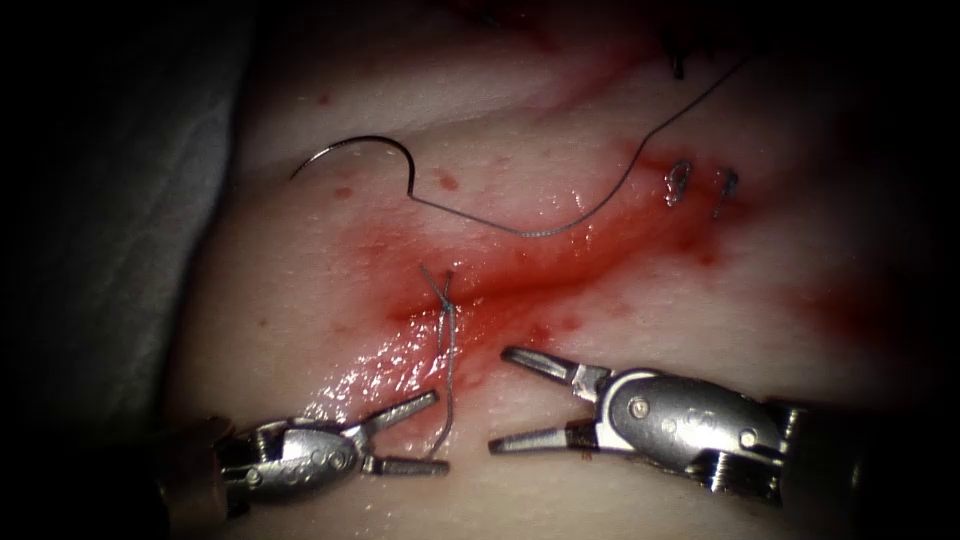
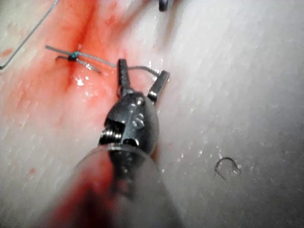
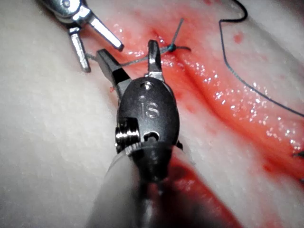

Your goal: Wound Closure

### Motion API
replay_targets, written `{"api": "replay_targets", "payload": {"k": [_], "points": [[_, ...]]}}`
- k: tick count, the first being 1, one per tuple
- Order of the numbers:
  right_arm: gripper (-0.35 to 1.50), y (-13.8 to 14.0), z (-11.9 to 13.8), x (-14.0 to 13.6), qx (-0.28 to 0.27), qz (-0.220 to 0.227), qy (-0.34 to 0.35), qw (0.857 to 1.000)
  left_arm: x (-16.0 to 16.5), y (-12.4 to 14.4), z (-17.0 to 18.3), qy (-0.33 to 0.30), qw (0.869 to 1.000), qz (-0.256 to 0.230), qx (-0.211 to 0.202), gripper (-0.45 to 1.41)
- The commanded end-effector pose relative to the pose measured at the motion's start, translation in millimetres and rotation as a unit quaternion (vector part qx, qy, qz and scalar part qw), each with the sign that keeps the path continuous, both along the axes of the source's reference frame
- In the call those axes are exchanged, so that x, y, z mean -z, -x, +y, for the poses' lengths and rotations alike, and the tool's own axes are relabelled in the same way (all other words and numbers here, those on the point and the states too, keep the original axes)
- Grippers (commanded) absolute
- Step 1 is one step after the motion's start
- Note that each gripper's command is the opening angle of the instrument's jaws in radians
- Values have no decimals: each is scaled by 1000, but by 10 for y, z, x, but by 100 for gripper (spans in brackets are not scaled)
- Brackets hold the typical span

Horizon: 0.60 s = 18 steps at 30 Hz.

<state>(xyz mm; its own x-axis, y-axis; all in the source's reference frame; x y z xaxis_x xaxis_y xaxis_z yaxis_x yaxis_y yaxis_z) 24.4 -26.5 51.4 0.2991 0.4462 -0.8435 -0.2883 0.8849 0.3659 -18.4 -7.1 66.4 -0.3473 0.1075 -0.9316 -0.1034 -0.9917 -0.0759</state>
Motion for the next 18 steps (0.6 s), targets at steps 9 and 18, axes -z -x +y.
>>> {"api": "replay_targets", "payload": {"k": [9,18], "points": [[126,-9,-4,-17,1,-1,4,1000,-2,4,-2,22,1000,-14,-9,-45],[146,-16,12,-42,52,-8,80,995,17,-7,25,27,999,-29,7,-45]]}}
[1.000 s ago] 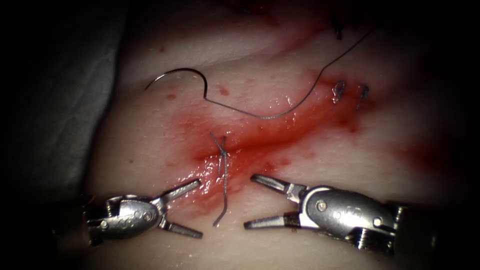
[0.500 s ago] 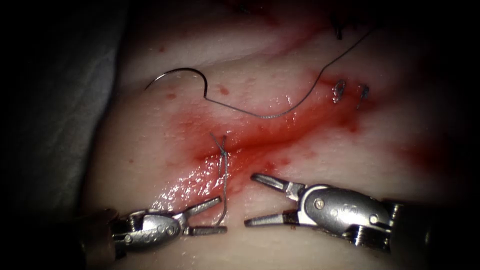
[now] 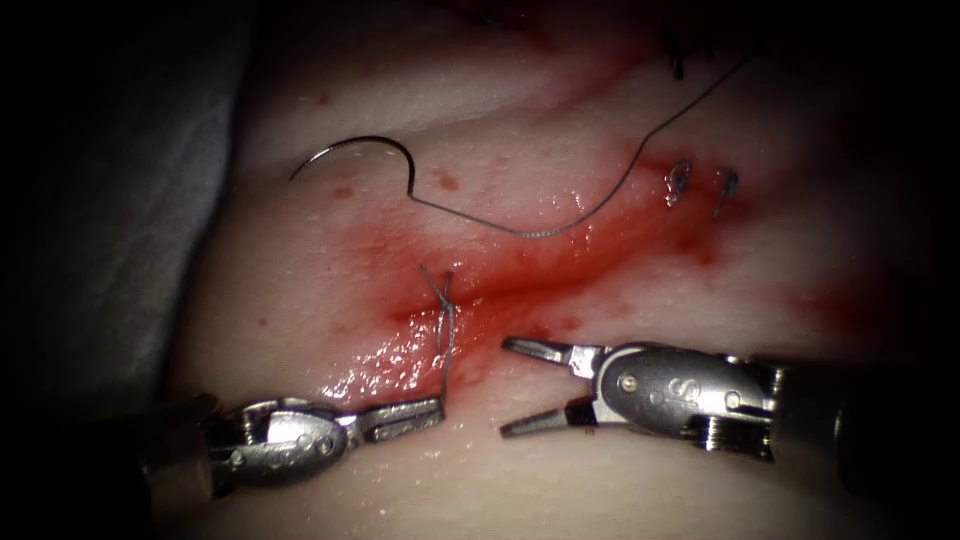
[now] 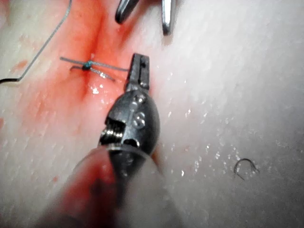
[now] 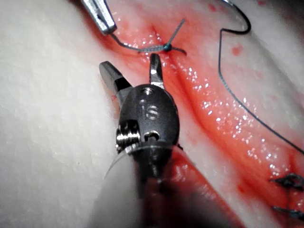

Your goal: Wound Closure

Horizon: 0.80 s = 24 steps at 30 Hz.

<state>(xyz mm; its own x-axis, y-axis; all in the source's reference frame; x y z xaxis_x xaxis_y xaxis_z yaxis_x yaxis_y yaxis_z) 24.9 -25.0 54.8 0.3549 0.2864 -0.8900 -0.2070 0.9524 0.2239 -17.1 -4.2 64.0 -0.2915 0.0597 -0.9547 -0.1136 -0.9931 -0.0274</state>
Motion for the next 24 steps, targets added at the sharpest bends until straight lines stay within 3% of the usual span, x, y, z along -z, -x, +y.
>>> {"api": "replay_targets", "payload": {"k": [1,4,10,24], "points": [[146,-14,-4,-10,9,6,11,1000,-5,5,-1,-2,1000,-2,2,-45],[143,-32,-2,-12,29,18,53,998,3,5,5,4,1000,-4,8,-45],[135,-56,0,-20,37,28,65,997,12,2,9,5,1000,-21,21,-45],[133,-65,18,-18,0,25,85,996,12,-2,7,6,1000,-20,21,-45]]}}
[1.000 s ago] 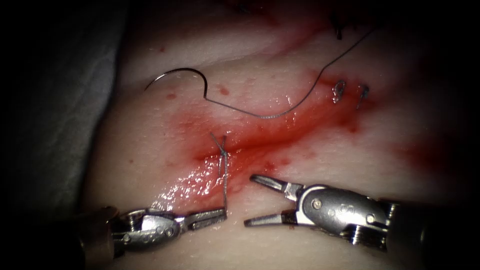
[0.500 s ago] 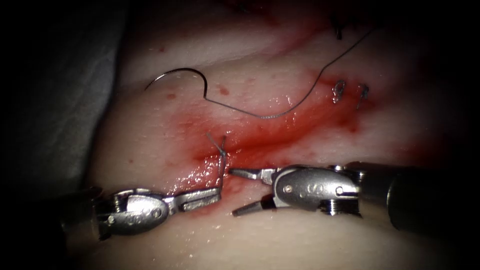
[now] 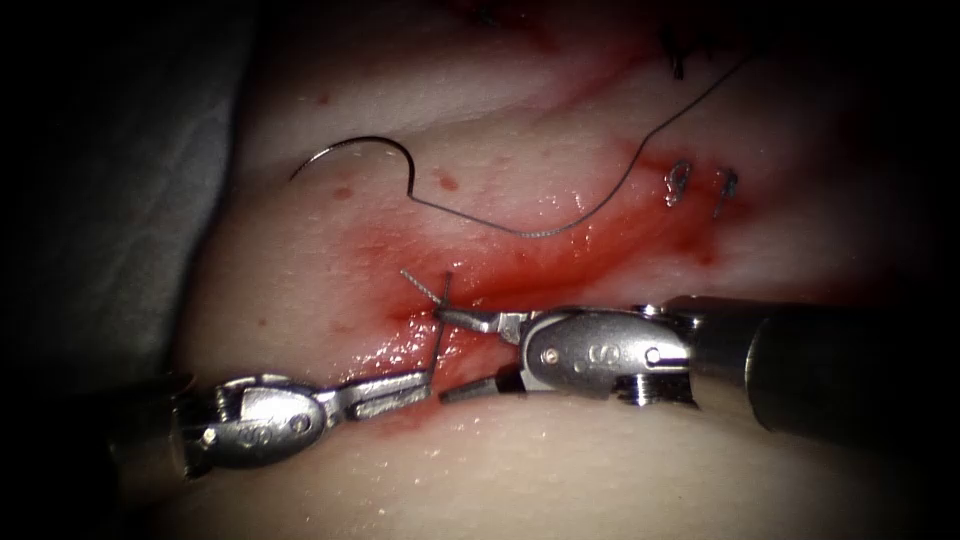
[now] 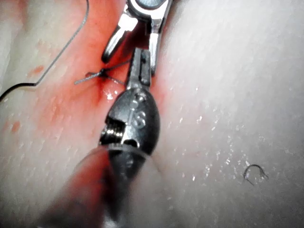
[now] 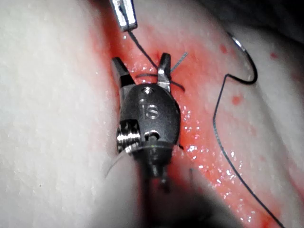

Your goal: Wound Closure

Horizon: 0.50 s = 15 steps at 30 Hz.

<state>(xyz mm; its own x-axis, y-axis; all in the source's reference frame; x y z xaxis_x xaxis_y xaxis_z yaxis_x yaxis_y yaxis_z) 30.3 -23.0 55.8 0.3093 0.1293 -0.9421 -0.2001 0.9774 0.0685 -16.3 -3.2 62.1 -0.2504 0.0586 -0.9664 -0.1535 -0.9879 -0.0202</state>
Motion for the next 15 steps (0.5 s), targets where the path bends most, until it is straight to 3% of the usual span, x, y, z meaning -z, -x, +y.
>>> {"api": "replay_targets", "payload": {"k": [1,7,15], "points": [[133,-15,-2,-10,-2,-1,1,1000,-6,6,-4,0,1000,0,0,-45],[133,-38,2,-24,-2,7,6,1000,-2,9,-8,0,1000,2,2,-45],[133,-57,10,-24,-18,21,26,999,-1,10,-9,-1,1000,2,3,-45]]}}
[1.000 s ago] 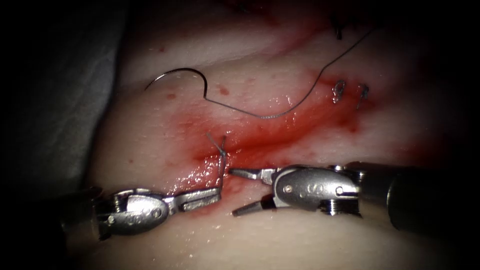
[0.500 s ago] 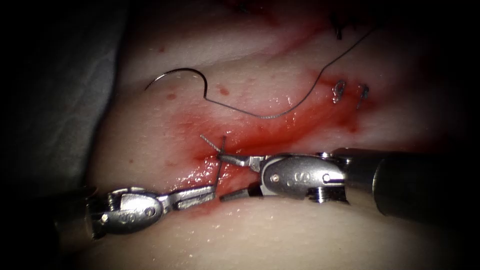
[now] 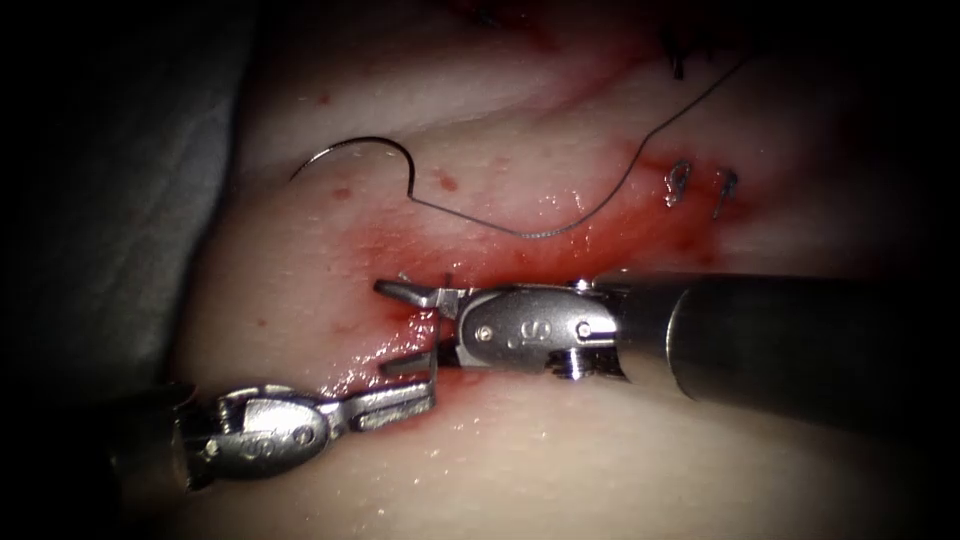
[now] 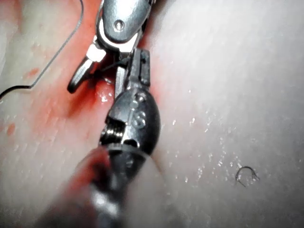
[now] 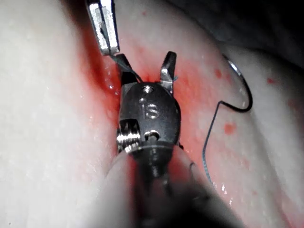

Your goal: Wound Closure

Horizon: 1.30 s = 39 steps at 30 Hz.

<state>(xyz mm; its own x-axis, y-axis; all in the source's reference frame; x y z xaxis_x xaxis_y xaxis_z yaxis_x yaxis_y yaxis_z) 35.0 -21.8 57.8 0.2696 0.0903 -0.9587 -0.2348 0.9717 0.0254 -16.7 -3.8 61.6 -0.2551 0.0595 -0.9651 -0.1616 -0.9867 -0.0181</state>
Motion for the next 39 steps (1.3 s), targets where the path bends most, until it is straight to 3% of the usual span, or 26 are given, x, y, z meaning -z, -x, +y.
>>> {"api": "replay_targets", "payload": {"k": [1,14,16,18,19,24,25,26,27,29,31,34,37,39], "points": [[133,-9,-2,-2,-2,6,1,1000,-7,5,-3,-1,1000,-1,-1,-45],[130,-19,-8,-7,-3,7,12,1000,-5,6,-4,-2,1000,0,-1,-45],[106,-20,-8,-8,-4,8,13,1000,-4,6,-5,-2,1000,0,0,-45],[-1,-20,-12,-10,-7,-1,14,1000,-3,7,-7,-2,1000,-1,-1,-45],[-35,-21,-13,-11,-2,-25,8,1000,-2,7,-7,-1,1000,-1,-1,-45],[-35,-24,-16,-11,2,-29,6,1000,0,5,-14,0,1000,-2,-3,-45],[10,-23,-16,-10,4,-29,9,1000,2,3,-16,0,1000,-3,-4,-45],[113,-20,-15,-7,0,-23,-3,1000,3,-2,-20,1,1000,-4,-7,-45],[130,-17,-15,-5,-4,-22,-9,1000,4,-7,-22,-2,1000,-6,-8,-45],[145,-4,-13,5,-14,-26,-14,999,3,-17,-23,-3,1000,0,-3,-45],[146,33,-2,32,-31,-33,-25,999,-3,-48,-27,-13,1000,10,14,-45],[148,63,9,53,-47,-24,-33,998,-16,-75,-34,-40,998,36,13,-43],[148,88,16,74,-62,-22,-42,997,-43,-102,-50,-113,989,94,-6,-8],[148,89,16,77,-63,-26,-44,997,-56,-107,-58,-144,983,116,-10,15]]}}
